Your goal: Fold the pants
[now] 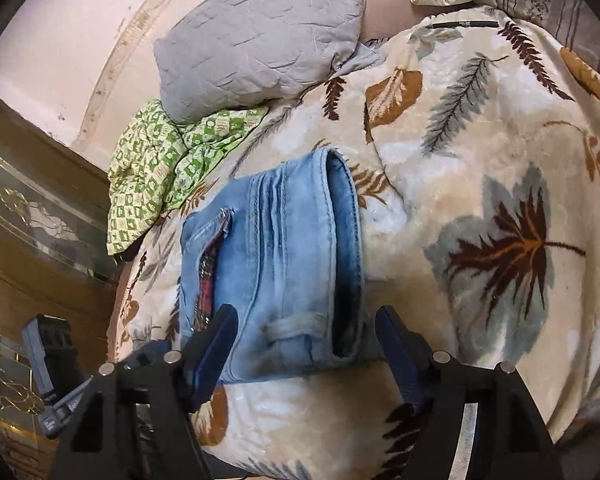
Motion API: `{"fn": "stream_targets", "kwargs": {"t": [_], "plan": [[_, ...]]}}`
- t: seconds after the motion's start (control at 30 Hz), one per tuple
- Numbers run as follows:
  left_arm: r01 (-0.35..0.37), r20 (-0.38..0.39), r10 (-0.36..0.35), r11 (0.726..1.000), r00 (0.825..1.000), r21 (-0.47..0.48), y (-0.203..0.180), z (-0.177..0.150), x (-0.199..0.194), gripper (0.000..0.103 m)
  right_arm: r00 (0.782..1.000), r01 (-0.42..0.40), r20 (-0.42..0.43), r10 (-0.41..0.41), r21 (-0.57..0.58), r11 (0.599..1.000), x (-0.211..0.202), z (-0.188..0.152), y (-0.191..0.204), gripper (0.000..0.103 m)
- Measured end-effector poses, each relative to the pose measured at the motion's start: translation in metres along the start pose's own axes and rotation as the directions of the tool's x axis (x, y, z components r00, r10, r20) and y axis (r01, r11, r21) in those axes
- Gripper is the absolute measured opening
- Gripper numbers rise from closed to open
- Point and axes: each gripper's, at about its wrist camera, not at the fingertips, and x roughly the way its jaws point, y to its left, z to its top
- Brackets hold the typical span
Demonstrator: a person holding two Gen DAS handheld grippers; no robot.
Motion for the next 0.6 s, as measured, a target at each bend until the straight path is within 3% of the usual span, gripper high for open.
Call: {"fn": "stream_targets", "kwargs": {"t": [0.2,0.33,0.43,0.47,0.53,0.6], "plan": [[-0.032,-0.061,0.03,0.999,0.998,-0.036,0.006,0.068,0.035,0.063,0.996,-0.046,-0.08,0.049,0.041,0.998,0.046,0.082,0.004,0.074],[-0.02,-0.11,0.009,0.995,0.994,-0.095,0.025,0.09,0.069,0.063,0.993,-0.002,-0.114,0.006,0.038,0.999,0.083,0.105,-0.012,0.073],[0.051,-0.109,-0.073,0.98,0.991,-0.193,0.046,0.088,0.084,0.061,0.985,-0.067,-0.15,0.084,0.114,0.991,0.099,0.102,-0.03,0.05],[0.092,-0.103,-0.119,0.967,0.987,-0.239,0.052,0.088,0.087,0.059,0.981,-0.101,-0.15,0.122,0.137,0.985,0.101,0.102,-0.032,0.037],[0.128,-0.084,-0.16,0.946,0.984,-0.298,0.058,0.089,0.091,0.054,0.984,-0.087,-0.149,0.102,0.11,0.99,0.101,0.106,-0.026,0.032],[0.121,-0.077,-0.15,0.948,0.986,-0.293,0.054,0.093,0.091,0.054,0.985,-0.067,-0.151,0.078,0.076,0.995,0.101,0.109,-0.018,0.026]]}}
